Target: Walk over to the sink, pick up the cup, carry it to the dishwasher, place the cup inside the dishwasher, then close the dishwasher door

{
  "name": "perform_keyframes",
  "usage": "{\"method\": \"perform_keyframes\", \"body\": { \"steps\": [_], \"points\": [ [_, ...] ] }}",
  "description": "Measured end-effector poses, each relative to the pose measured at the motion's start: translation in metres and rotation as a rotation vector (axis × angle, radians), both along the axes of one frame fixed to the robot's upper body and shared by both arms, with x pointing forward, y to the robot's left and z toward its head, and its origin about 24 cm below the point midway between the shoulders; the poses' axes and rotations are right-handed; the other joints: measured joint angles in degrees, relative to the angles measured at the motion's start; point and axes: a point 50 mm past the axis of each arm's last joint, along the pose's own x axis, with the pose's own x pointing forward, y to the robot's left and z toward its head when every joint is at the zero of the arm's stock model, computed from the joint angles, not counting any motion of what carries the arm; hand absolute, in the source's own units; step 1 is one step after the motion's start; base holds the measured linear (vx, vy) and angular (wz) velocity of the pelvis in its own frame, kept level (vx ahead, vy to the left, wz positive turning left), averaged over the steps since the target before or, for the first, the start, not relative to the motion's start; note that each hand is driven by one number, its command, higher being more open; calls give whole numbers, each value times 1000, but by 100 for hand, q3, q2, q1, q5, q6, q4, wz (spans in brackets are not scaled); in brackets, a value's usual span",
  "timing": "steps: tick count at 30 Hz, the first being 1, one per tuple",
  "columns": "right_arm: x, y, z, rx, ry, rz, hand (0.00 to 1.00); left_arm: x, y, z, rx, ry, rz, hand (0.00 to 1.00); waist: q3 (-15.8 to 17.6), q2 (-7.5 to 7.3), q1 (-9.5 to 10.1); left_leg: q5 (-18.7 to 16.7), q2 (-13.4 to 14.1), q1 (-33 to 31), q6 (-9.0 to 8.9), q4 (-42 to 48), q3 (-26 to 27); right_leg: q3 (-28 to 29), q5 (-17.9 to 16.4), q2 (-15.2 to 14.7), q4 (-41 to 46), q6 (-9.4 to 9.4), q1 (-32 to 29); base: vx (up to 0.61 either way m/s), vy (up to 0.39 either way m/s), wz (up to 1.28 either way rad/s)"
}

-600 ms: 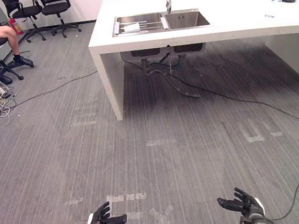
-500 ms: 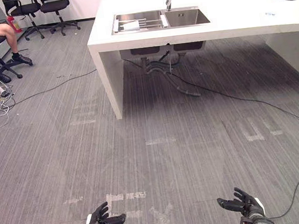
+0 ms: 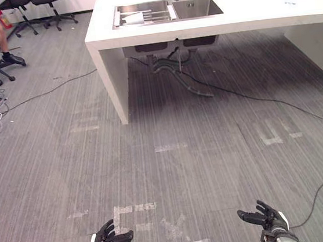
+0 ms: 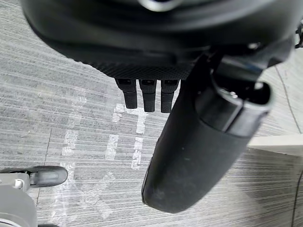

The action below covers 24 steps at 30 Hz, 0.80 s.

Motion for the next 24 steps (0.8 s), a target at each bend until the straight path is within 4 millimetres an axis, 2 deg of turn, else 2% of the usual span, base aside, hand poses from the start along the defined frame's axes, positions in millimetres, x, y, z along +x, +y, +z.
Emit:
{"method": "perform_keyframes", "body": {
  "steps": [2, 4, 5, 6, 7, 8, 10, 11, 13, 14, 15, 16, 17, 18, 19, 20, 21, 22, 23, 24],
  "points": [
    [6, 0, 2, -6, -14, 0, 90, 3, -2, 1, -10, -14, 9, 90, 24, 34, 7, -141, 24, -87, 10, 156, 115, 67, -59, 17, 88, 35, -74, 92, 20, -29],
    [11, 0, 4, -9, -27, -2, 90, 8, -5, 3, -15, -42, 7, 90, 66, 65, 14, -377, 23, -208, 57, 455, 170, 106, -497, 1, 816, 148, -407, 71, 22, -17],
    [10, 0, 3, -8, -24, -9, 90, 11, -6, 5, -16, -57, 3, 90, 116, 44, 18, -542, -30, -184, 103, 596, 177, 29, -914, -81, 1582, 366, -667, 49, 17, -4],
    [10, 0, 3, -7, -23, -9, 90, 14, -6, 6, -17, -66, 2, 90, 155, 25, 18, -584, -66, -124, 160, 622, 187, -104, -1055, -149, 2040, 443, -835, 77, 15, -4],
    [11, 0, 3, -7, -24, -8, 90, 17, -7, 7, -15, -75, -7, 90, 259, 25, 7, -674, -106, 40, 243, 608, 183, -477, -1197, -301, 3010, 491, -1249, 115, 10, -1],
    [9, 0, 2, -3, -14, -9, 90, 18, -8, 7, -10, -74, -17, 90, 274, 38, -14, -766, -112, 131, 300, 607, 161, -742, -1306, -427, 3372, 427, -1480, 151, 8, 1],
    [9, 3, 1, 1, -2, 9, 90, 20, -7, 8, -1, -78, -14, 90, 325, 69, -29, -930, -9, 286, 218, 613, 142, -1061, -1350, -548, 3245, 358, -1915, 266, -15, 7],
    [11, 5, 1, 2, -2, 24, 90, 25, -6, 10, 3, -91, -17, 90, 429, 105, -74, -1029, 146, 404, 137, 618, 62, -1197, -1306, -521, 2899, 352, -2084, 346, -63, 21],
    [11, 6, 1, 2, -2, 29, 90, 33, -7, 12, 3, -104, -21, 90, 550, 205, -199, -1110, 414, 602, -13, 552, -104, -1308, -982, -433, 2259, 389, -2265, 456, -145, 47],
    [11, 5, 1, 1, -1, 29, 90, 38, -6, 14, 7, -118, -25, 90, 591, 196, -271, -1106, 550, 771, -141, 382, -219, -1268, -443, -398, 1529, 419, -2375, 639, -233, 61],
    [11, 4, 1, -3, 0, 29, 90, 42, -6, 15, 9, -122, -28, 90, 596, 96, -285, -1118, 588, 921, -282, 355, -285, -1181, 365, -477, 1179, 390, -2454, 569, -226, 45],
    [10, 2, 2, -7, 3, 27, 90, 42, -6, 14, 5, -114, -29, 90, 578, 72, -293, -1119, 628, 965, -327, 420, -343, -1153, 789, -477, 1225, 242, -2421, 603, -262, 26],
    [14, -3, 5, -26, -6, 25, 90, 43, -12, 11, -12, -103, -28, 90, 613, 185, -307, -1016, 794, 923, -494, 781, -429, -1241, 651, -376, 1613, -118, -2436, 610, -277, 13],
    [18, -4, 7, -31, -18, 21, 90, 46, -14, 11, -19, -107, -31, 90, 615, 187, -308, -763, 839, 702, -694, 1428, -486, -1290, 249, -344, 2008, -258, -2426, 615, -278, 11],
    [20, -4, 7, -31, -23, 22, 90, 47, -15, 12, -24, -112, -26, 90, 618, 191, -307, -613, 888, 559, -764, 1935, -532, -1308, 71, -308, 2071, -293, -2305, 741, -330, 18],
    [20, -3, 7, -29, -23, 26, 90, 48, -18, 12, -39, -124, -1, 90, 642, 212, -308, -149, 1037, 117, -915, 3303, -616, -1375, -104, -204, 1864, -367, -1806, 747, -323, 21],
    [19, 0, 6, -17, -22, 28, 90, 48, -19, 14, -45, -145, 11, 90, 669, 219, -255, -71, 1231, -383, -955, 4787, -604, -1409, -125, -30, 1387, -385, -1121, 624, -267, 14],
    [19, 2, 5, -10, -26, 29, 90, 50, -19, 16, -44, -161, 10, 90, 678, 207, -202, -112, 1355, -580, -890, 5372, -458, -1384, -125, 52, 1165, -385, -772, 562, -226, -11],
    [22, 5, 7, -4, -48, 32, 90, 52, -19, 21, -44, -198, 13, 90, 682, 197, -90, -236, 1623, -960, -754, 6158, -67, -1281, -135, 175, 792, -401, -212, 511, -185, -33],
    [27, 6, 11, -5, -85, 28, 90, 59, -21, 29, -46, -256, 16, 90, 682, 188, 13, -398, 1744, -1369, -698, 6396, 259, -1160, -166, 209, 477, -449, 184, 599, -204, -31]
  ]
}}
